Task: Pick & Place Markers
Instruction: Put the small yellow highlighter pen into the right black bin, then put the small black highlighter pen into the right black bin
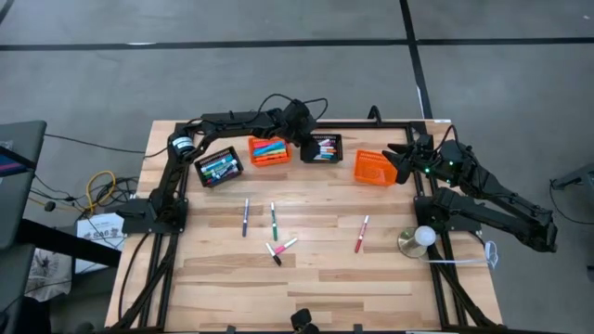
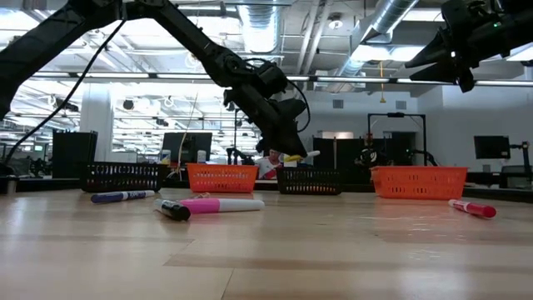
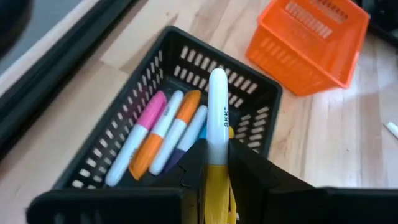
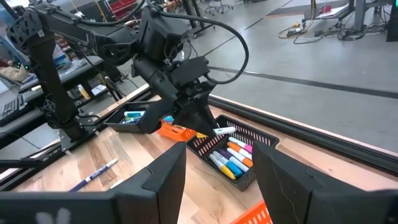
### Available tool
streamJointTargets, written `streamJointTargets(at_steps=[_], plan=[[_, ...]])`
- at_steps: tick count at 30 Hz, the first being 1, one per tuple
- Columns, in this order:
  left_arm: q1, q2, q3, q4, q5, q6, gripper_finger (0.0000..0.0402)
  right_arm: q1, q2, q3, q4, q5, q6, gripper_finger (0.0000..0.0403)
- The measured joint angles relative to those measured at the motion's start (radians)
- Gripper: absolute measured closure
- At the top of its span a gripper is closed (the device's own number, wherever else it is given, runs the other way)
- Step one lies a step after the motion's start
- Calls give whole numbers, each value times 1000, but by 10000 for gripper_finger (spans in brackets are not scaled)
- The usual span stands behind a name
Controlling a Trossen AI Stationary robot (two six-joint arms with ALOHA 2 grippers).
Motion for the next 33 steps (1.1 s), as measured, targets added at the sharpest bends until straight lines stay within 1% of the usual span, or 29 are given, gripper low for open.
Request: streamJointTargets(at_steps=[7, 15, 23, 26, 29, 32, 33], plan=[[7, 6, 0, 2, -3, -75, 346, 0, 0, 0, 0, 0, 7, 229], [4, 6, 0, 9, -9, -93, 311, 0, 0, 0, 0, 0, 8, 231], [-3, 5, 0, 13, -19, -82, 291, 0, 0, 0, 0, 0, 8, 230], [-4, -28, 0, -1, 5, -123, 289, 0, 0, 0, 0, 0, 8, 231], [-22, -107, -1, -43, 54, -138, 290, 0, 0, 0, 1, 0, 8, 232], [-74, -202, -34, -75, 51, -146, 292, 0, 0, 0, 1, 0, 8, 230], [-97, -234, -51, -74, 30, -164, 293, 0, 0, 0, 1, 0, 8, 230]])
